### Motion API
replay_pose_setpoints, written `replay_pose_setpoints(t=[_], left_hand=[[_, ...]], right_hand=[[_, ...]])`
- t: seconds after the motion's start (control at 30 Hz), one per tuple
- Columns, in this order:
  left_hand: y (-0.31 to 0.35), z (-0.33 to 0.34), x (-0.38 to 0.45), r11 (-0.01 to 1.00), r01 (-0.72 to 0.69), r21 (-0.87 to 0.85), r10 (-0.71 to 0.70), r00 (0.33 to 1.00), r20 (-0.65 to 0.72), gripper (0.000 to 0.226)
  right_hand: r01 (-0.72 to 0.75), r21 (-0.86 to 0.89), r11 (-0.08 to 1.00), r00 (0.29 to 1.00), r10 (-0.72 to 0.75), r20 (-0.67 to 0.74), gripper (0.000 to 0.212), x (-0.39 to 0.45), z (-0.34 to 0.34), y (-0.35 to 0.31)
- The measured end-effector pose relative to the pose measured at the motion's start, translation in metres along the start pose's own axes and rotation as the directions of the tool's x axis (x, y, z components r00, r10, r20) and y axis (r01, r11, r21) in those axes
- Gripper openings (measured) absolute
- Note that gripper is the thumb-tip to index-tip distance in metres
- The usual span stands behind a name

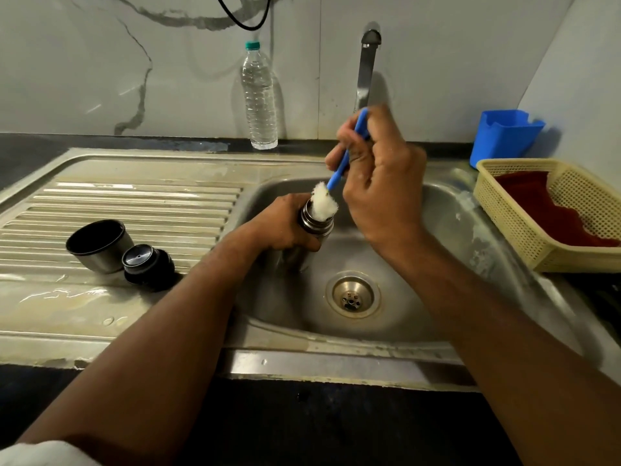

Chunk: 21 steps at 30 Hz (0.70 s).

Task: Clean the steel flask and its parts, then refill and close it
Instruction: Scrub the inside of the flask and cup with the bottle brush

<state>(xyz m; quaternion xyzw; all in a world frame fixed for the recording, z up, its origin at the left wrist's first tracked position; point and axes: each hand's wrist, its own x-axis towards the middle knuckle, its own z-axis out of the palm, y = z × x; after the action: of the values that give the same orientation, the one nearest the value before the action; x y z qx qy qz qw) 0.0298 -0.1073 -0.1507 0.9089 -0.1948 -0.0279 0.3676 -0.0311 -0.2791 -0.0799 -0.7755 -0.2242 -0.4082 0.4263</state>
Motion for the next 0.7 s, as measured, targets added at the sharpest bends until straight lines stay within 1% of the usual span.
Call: replay_pose_setpoints(t=[0.07,0.1,0.13,0.2,0.23,0.27,0.37,0.4,0.47,0.53,0.57,0.67,0.7], left_hand=[[0.001,0.001,0.000,1.000,-0.010,0.011,0.010,1.000,-0.004,0.057],[0.001,0.001,0.000,1.000,-0.011,0.006,0.011,1.000,-0.010,0.058],[0.000,0.001,0.000,1.000,-0.009,-0.006,0.008,1.000,-0.017,0.059],[-0.003,0.000,-0.001,1.000,0.002,-0.021,-0.003,0.999,-0.036,0.060],[-0.004,0.000,-0.001,1.000,-0.001,-0.018,0.000,0.999,-0.042,0.062],[-0.004,0.001,-0.001,1.000,-0.007,-0.013,0.006,0.999,-0.048,0.065],[-0.001,0.002,0.000,1.000,-0.019,-0.007,0.018,0.998,-0.067,0.077],[0.000,0.002,-0.001,1.000,-0.018,-0.003,0.018,0.998,-0.060,0.082],[0.001,0.002,-0.002,1.000,-0.018,0.004,0.018,0.999,-0.050,0.087],[0.001,0.004,-0.002,0.999,-0.045,0.000,0.045,0.998,-0.050,0.086],[0.003,0.005,-0.003,0.999,-0.051,-0.011,0.050,0.998,-0.047,0.086],[0.005,0.006,-0.003,0.999,-0.029,-0.035,0.028,0.999,-0.021,0.084],[0.004,0.006,-0.003,0.999,-0.019,-0.041,0.018,1.000,-0.021,0.080]], right_hand=[[-0.086,-0.033,0.996,0.988,0.089,0.123,0.019,-0.008,0.007,0.004],[-0.081,-0.030,0.996,0.988,0.084,0.129,0.018,-0.011,0.008,0.006],[-0.053,-0.022,0.998,0.994,0.054,0.091,0.019,-0.010,0.007,0.007],[0.010,0.001,1.000,0.999,-0.010,-0.036,0.023,-0.003,0.001,0.005],[0.020,0.011,1.000,0.997,-0.019,-0.073,0.023,0.000,-0.001,0.004],[0.006,0.015,1.000,0.998,-0.005,-0.067,0.022,0.001,-0.001,0.007],[-0.159,0.013,0.987,0.983,0.157,0.098,0.015,-0.006,0.004,0.015],[-0.181,0.023,0.983,0.979,0.177,0.101,0.014,-0.007,0.004,0.017],[-0.126,0.036,0.991,0.992,0.126,-0.002,0.016,-0.003,0.000,0.012],[-0.066,0.053,0.996,0.993,0.071,-0.100,0.019,0.001,-0.001,0.004],[-0.054,0.049,0.997,0.994,0.058,-0.096,0.019,-0.001,0.001,0.003],[-0.099,0.017,0.995,0.994,0.098,0.046,0.016,-0.009,0.009,0.006],[-0.110,0.027,0.994,0.993,0.109,0.052,0.015,-0.011,0.009,0.006]])
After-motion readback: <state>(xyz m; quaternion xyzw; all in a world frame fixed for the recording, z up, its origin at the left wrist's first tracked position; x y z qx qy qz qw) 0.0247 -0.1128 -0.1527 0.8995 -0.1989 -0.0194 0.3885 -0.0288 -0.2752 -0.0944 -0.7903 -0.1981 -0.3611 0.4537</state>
